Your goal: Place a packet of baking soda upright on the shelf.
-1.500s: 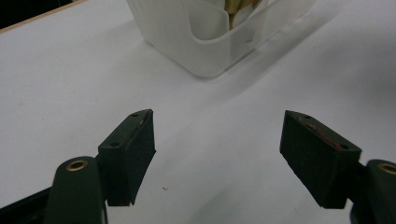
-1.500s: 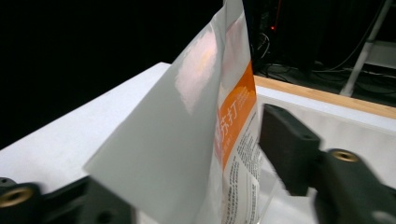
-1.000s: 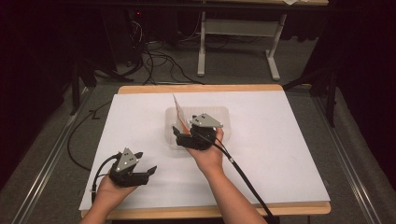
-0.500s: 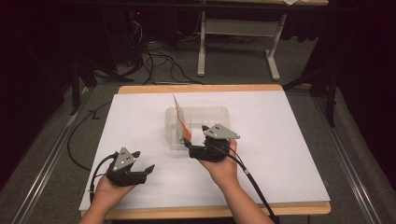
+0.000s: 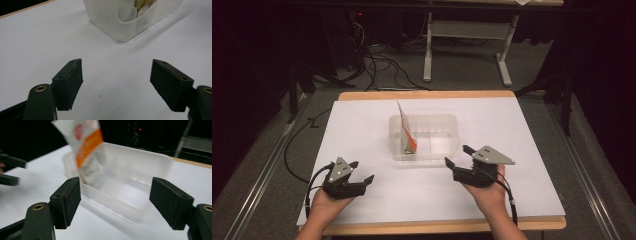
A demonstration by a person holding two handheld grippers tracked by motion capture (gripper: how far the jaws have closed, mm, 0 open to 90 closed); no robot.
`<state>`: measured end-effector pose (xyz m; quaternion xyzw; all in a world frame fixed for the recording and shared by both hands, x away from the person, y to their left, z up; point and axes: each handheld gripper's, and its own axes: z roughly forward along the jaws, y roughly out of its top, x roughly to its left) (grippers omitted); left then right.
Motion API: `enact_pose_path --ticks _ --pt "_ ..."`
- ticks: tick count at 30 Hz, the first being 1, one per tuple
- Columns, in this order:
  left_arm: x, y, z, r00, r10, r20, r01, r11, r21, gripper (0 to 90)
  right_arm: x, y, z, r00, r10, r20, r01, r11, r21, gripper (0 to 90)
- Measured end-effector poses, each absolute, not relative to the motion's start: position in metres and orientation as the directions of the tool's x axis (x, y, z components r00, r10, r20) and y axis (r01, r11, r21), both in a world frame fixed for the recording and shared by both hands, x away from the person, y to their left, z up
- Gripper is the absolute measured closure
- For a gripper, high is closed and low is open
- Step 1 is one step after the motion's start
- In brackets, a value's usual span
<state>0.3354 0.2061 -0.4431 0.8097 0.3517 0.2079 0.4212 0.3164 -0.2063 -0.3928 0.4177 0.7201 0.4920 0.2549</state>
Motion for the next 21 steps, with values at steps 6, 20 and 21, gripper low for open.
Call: enact_pose_path --ticks 6,20,21 --pt "0.336 0.207 -0.444 0.658 0.752 0.031 0.405 -0.388 0.828 26.5 0.308 -0.269 -0.4 -0.383 0.924 0.01 0.395 0.154 0.906 26.4" --pt "0.334 0.197 -0.448 0.664 0.747 0.04 0.416 -0.414 0.81 26.2 0.295 -0.332 -0.433 -0.244 0.966 0.089 0.511 0.05 0.858 28.7" --pt "0.334 0.197 -0.448 0.664 0.746 0.043 0.414 -0.415 0.81 26.2 0.295 -0.331 -0.434 -0.253 0.964 0.084 0.512 0.06 0.857 28.7"
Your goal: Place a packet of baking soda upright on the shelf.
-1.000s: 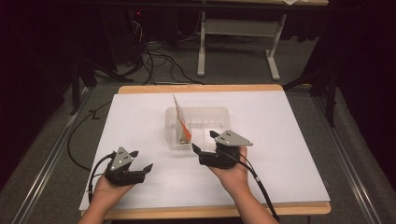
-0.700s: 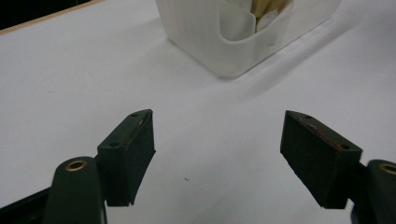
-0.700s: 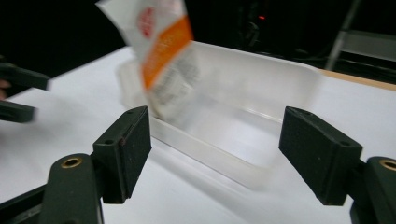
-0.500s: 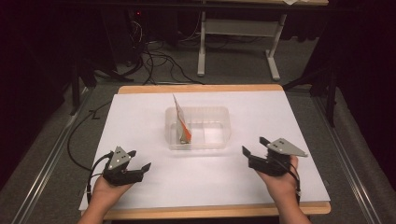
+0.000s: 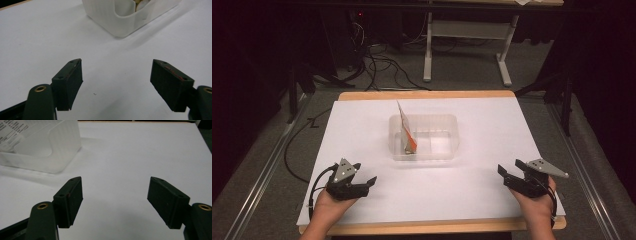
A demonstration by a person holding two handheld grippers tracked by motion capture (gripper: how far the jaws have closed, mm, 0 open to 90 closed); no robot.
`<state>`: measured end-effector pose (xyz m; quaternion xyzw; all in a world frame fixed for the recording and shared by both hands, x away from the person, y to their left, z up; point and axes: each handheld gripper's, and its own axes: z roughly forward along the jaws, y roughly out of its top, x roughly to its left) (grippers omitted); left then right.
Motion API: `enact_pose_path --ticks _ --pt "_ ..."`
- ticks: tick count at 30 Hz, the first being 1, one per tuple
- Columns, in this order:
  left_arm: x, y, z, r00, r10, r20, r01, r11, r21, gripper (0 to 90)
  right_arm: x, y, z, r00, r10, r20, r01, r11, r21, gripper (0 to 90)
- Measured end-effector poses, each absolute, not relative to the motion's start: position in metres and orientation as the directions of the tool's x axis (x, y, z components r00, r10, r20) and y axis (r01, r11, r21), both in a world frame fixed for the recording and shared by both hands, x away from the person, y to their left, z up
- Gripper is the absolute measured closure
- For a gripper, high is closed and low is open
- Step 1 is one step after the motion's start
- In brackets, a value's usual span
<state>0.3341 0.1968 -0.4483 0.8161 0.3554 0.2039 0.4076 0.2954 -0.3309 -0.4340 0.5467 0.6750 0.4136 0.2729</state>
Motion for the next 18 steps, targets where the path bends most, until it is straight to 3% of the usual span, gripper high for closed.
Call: enact_pose_path --ticks 18 --pt "0.3342 0.2018 -0.4458 0.654 0.756 0.028 0.424 -0.398 0.813 26.2 0.297 -0.3238 -0.4359 -0.251 0.966 0.064 0.532 0.082 0.842 29.0"
